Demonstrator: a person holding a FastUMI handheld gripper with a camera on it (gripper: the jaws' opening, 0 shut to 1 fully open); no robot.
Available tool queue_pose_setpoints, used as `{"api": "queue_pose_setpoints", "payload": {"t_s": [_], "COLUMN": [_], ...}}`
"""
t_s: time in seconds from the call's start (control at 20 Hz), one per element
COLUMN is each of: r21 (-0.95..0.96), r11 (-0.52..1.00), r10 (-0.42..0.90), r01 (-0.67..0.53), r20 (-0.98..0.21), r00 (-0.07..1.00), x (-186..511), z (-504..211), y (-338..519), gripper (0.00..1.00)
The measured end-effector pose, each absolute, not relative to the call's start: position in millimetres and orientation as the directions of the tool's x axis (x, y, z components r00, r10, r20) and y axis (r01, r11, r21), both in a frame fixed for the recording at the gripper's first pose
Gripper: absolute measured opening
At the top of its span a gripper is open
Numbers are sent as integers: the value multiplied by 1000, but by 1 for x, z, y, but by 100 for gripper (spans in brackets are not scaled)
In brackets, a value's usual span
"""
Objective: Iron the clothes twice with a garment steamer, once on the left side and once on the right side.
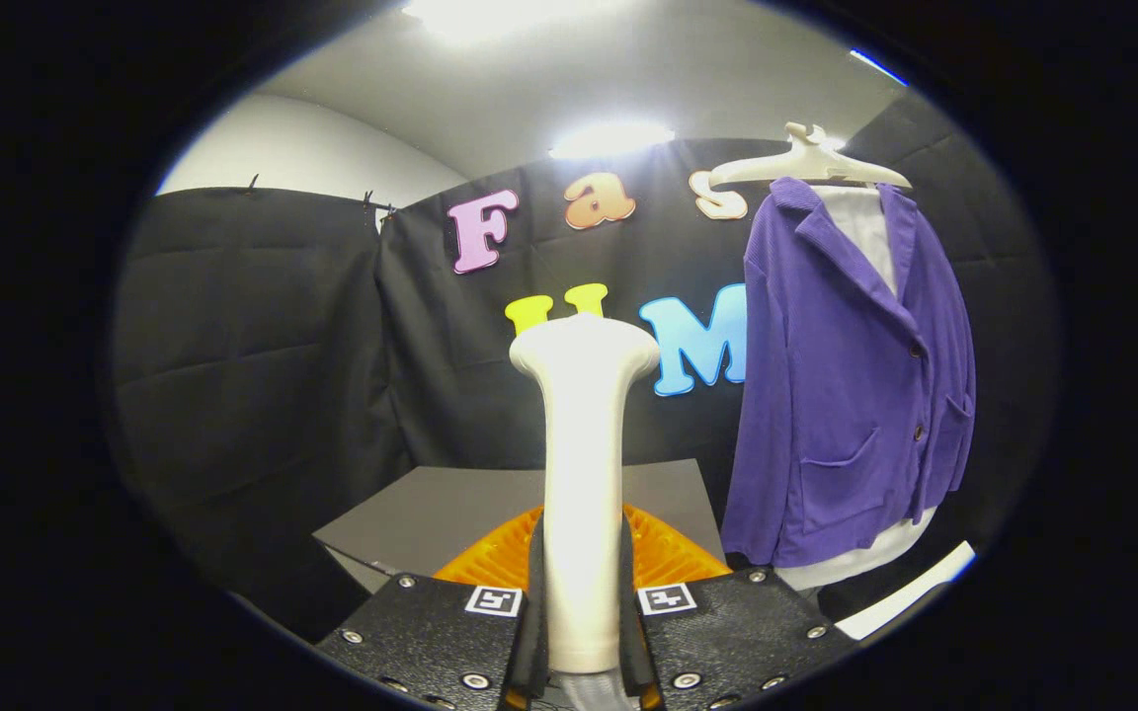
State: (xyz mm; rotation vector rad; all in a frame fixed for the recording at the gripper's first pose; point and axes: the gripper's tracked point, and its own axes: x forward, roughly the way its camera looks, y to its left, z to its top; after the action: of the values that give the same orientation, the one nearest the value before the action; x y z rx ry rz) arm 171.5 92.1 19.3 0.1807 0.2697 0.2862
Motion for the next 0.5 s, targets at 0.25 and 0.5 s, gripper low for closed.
{"api": "queue_pose_setpoints", "payload": {"t_s": [0.25,0.5], "r21": [167,183], "r11": [956,958], "r10": [274,257], "r01": [-242,-220], "r20": [-215,-213], "r00": [937,943], "x": [102,57], "z": [6,-21], "y": [73,56], "gripper": [28,28]}}
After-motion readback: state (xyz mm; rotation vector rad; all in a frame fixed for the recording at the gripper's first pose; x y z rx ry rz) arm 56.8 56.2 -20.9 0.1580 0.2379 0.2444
